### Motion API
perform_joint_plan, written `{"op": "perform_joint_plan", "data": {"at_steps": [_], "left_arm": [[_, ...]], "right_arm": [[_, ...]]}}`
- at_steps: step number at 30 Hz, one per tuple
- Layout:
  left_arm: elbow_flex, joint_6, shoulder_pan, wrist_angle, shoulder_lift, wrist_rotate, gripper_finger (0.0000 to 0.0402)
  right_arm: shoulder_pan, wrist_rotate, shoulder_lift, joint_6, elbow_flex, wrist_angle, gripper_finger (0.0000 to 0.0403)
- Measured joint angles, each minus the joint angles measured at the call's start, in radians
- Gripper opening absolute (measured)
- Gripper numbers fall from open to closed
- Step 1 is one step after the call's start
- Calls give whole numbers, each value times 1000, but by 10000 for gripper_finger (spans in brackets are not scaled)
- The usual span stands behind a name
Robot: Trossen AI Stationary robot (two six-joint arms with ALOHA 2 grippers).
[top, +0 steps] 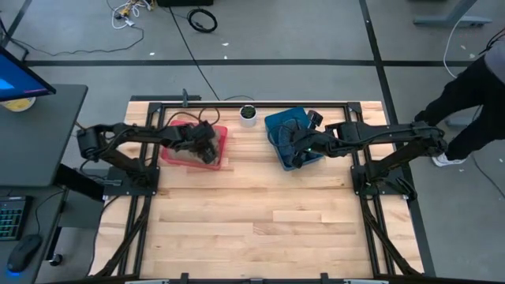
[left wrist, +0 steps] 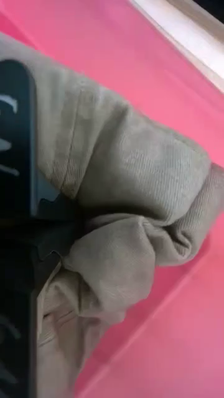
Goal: Pick & Place hat
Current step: Put the brown cap into the red bin, then return to Home Position
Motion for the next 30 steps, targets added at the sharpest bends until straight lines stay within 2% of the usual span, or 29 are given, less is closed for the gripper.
{"op": "perform_joint_plan", "data": {"at_steps": [6,13,18,22,24,27,30], "left_arm": [[18,44,16,59,8,1,3],[143,19,-23,-183,-114,3,3],[227,-24,-48,-329,-275,1,3],[248,4,-79,-311,-446,0,3],[249,24,-93,-301,-540,1,3],[227,32,-110,-272,-673,0,3],[144,83,-130,-214,-801,45,3]], "right_arm": [[0,0,0,7,0,-1,5],[0,0,0,32,0,-1,4],[2,-8,-5,30,0,0,5],[9,-91,-39,-18,0,13,11],[20,-100,-71,-23,0,22,12],[43,-99,-141,-37,-22,58,12],[72,-112,-259,-84,-136,180,13]]}}
